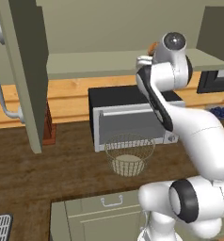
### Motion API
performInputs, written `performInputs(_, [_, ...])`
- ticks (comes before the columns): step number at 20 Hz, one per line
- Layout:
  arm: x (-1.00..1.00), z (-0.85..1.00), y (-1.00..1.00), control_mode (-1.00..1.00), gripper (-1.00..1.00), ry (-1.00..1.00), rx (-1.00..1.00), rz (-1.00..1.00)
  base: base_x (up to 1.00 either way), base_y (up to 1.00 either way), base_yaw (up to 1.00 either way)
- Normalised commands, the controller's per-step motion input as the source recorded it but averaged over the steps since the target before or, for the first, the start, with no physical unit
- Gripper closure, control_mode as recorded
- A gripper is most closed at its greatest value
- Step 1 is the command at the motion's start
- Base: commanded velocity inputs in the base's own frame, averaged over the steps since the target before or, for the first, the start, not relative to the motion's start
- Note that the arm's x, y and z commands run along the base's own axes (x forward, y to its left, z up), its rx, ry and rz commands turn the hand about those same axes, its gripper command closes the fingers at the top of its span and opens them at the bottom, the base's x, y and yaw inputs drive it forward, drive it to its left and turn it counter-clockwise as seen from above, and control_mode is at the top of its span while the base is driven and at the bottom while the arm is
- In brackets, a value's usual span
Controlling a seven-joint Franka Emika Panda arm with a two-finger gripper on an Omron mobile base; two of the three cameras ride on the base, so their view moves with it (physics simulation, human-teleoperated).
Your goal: Open the cabinet, pick up the bread from the cabinet and place it in the basket. Then move the basket to the dining counter.
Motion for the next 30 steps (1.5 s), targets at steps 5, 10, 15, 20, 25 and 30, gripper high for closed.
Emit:
performInputs(5, [0.57,0.41,-0.55,-1.00,-1.00,-0.39,-0.25,-0.02,0.00,0.00,0.00])
performInputs(10, [0.18,0.15,-0.04,-1.00,-1.00,0.07,-0.10,-0.04,0.00,0.00,0.00])
performInputs(15, [0.46,0.20,-0.17,-1.00,-1.00,0.22,0.10,0.00,0.00,0.00,0.00])
performInputs(20, [0.46,0.17,-0.27,-1.00,-1.00,0.14,0.20,0.00,0.00,0.00,0.00])
performInputs(25, [0.38,-0.02,-0.11,-1.00,-1.00,-0.02,0.03,0.00,0.00,0.00,0.00])
performInputs(30, [0.53,-0.09,0.00,-1.00,-1.00,-0.04,0.00,0.00,0.00,0.00,0.00])
